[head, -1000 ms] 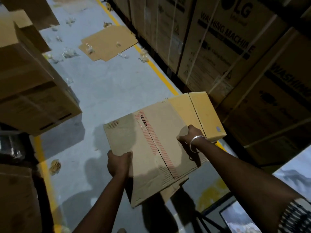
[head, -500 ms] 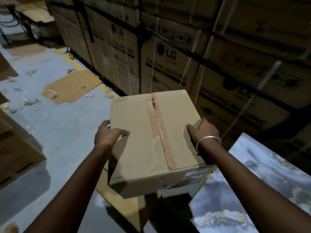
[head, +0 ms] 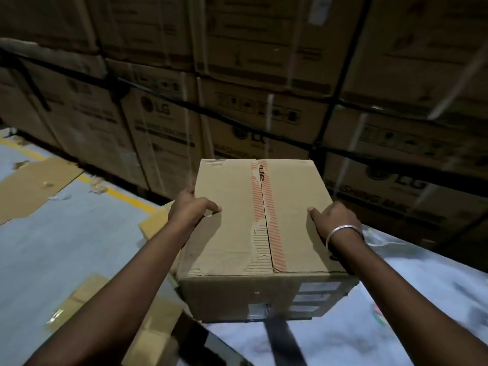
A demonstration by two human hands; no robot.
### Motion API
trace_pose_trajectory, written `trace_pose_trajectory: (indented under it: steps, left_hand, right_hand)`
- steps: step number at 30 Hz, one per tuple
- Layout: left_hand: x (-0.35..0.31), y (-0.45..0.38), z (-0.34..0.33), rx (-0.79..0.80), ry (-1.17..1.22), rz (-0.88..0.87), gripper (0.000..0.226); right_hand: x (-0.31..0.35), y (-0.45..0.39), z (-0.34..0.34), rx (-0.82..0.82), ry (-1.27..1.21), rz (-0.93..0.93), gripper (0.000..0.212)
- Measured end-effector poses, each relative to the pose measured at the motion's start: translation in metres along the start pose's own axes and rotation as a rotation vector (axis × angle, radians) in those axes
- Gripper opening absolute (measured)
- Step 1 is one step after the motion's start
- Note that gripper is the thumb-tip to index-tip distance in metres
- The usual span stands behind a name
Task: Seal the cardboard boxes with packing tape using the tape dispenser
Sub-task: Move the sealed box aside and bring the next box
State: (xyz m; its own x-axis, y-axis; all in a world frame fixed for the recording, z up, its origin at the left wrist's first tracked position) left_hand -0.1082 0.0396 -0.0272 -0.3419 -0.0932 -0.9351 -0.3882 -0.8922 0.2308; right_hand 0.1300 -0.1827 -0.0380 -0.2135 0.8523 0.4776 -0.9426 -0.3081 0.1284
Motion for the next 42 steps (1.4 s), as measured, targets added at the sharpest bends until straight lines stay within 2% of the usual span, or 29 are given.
trace_pose_trajectory:
  steps: [5, 10, 15, 21, 24, 26, 27, 29, 31, 34, 36, 38, 41, 42]
  left_hand:
    - [-0.003, 0.041, -0.103, 0.136, -0.048, 0.0, 0.077]
    - [-0.002, 0.077, -0.175, 0.238, -0.08, -0.034, 0.067]
    - [-0.009, 0.09, -0.213, 0.263, -0.153, -0.127, 0.054]
    - [-0.011, 0.082, -0.235, 0.361, -0.259, -0.192, 0.054]
    - [-0.01, 0.086, -0.242, 0.411, -0.461, -0.307, 0.058]
    - [-0.008, 0.086, -0.246, 0.409, -0.65, -0.426, 0.076]
    - [-0.006, 0.088, -0.248, 0.397, -0.743, -0.507, 0.084]
    - [-0.006, 0.097, -0.254, 0.382, -0.883, -0.724, 0.087]
    - [-0.008, 0.11, -0.266, 0.472, -0.916, -0.866, 0.083]
    - [-0.006, 0.128, -0.29, 0.63, -0.915, -0.92, 0.082]
    - [-0.005, 0.138, -0.305, 0.672, -0.917, -0.949, 0.081]
    - [-0.006, 0.145, -0.317, 0.702, -0.93, -0.977, 0.078]
    - [-0.005, 0.149, -0.329, 0.736, -1.02, -0.998, 0.073]
    - [-0.005, 0.15, -0.331, 0.734, -1.038, -0.998, 0.072]
  right_hand:
    - [-0.11, -0.002, 0.044, -0.046, -0.026, -0.15, 0.057]
    - [-0.185, 0.009, 0.073, -0.089, -0.005, -0.291, 0.06]
    - [-0.221, 0.021, 0.08, -0.126, -0.012, -0.367, 0.063]
    - [-0.235, 0.032, 0.085, -0.145, -0.001, -0.409, 0.059]
    - [-0.236, 0.036, 0.086, -0.142, 0.036, -0.406, 0.056]
    - [-0.234, 0.036, 0.087, -0.142, 0.049, -0.42, 0.058]
    - [-0.234, 0.036, 0.086, -0.141, 0.055, -0.428, 0.061]
    - [-0.233, 0.038, 0.085, -0.148, 0.082, -0.429, 0.067]
    - [-0.231, 0.041, 0.084, -0.158, 0.123, -0.432, 0.069]
    - [-0.229, 0.043, 0.086, -0.148, 0.119, -0.437, 0.071]
    - [-0.234, 0.043, 0.088, -0.14, 0.061, -0.41, 0.072]
    - [-0.241, 0.044, 0.093, -0.149, -0.097, -0.37, 0.062]
    - [-0.267, 0.035, 0.102, -0.155, -0.482, -0.491, 0.03]
    - [-0.282, 0.033, 0.102, -0.165, -0.628, -0.562, 0.028]
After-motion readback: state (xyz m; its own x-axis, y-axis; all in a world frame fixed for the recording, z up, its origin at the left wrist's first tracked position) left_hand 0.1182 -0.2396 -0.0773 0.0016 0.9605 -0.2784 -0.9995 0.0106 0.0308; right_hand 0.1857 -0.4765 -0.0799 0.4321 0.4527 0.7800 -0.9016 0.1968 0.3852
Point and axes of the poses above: each hand's wrist, its own y-axis away from the middle knuckle, its own z-axis out of the back of the hand, x = y × z, the point moved 1 cm from there along -y, towards the middle knuckle, and after that the axes turned 4 degrees about -z, right-handed, at the moved point
